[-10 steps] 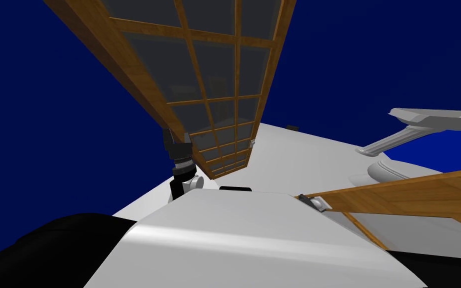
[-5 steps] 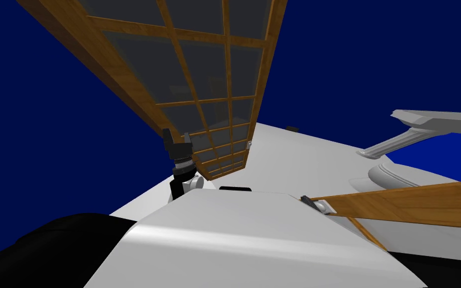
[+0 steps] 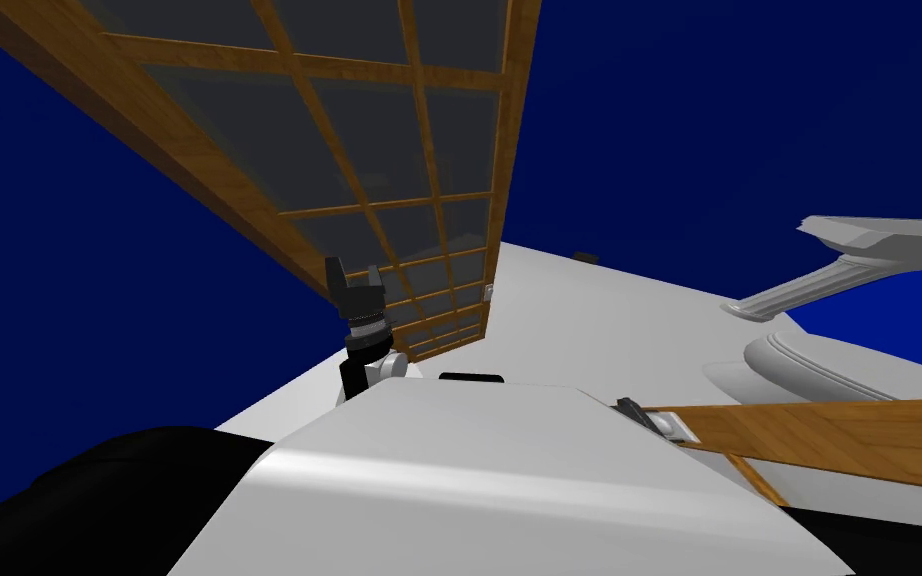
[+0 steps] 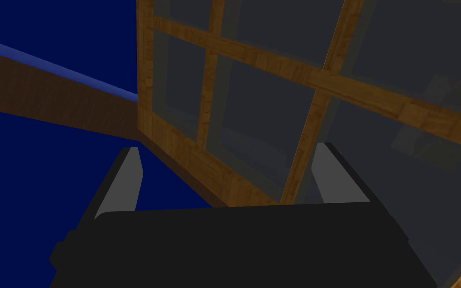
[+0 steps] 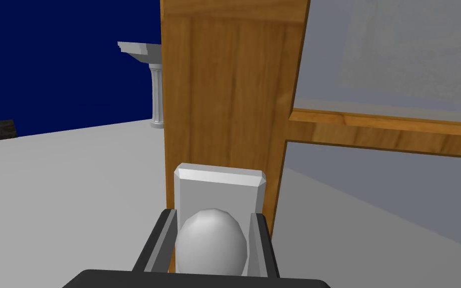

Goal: Push the door open

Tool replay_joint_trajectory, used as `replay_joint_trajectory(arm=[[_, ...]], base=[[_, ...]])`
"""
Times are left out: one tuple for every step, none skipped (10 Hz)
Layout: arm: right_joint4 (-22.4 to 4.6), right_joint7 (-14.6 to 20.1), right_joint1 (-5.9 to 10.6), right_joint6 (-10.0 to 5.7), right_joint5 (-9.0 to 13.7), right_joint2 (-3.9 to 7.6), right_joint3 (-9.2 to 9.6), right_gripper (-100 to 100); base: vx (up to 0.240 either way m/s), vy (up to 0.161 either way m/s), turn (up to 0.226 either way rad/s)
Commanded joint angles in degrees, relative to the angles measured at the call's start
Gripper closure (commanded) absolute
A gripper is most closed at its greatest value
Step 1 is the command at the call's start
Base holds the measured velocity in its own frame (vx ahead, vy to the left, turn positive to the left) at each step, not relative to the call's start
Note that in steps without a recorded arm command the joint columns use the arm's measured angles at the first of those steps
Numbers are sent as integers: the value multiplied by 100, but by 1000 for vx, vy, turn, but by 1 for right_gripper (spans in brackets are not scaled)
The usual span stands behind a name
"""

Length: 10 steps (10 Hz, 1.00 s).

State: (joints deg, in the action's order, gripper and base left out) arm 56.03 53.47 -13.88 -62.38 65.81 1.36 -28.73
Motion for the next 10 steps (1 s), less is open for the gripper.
replay_joint_trajectory(arm=[[108,-117,-13,-154,114,-48,-121,100],[88,-163,18,-205,197,-103,-189,100],[63,-222,57,-271,304,-212,-276,100],[45,-266,86,-320,383,-324,-340,100],[66,-233,47,-269,324,-279,-286,100],[54,-245,20,-337,433,-134,-377,100],[54,-250,5,-355,483,-85,-415,100],[53,-256,-11,-377,540,-47,-458,100],[53,-262,-28,-399,600,-23,-505,100],[53,-262,-28,-399,600,-23,-505,100]], base=[[52,-198,39],[73,-187,29],[89,-210,35],[70,-203,25],[23,-83,2],[41,-112,-46],[45,-170,-34],[75,-175,-37],[90,-230,-49],[35,-173,-28]])
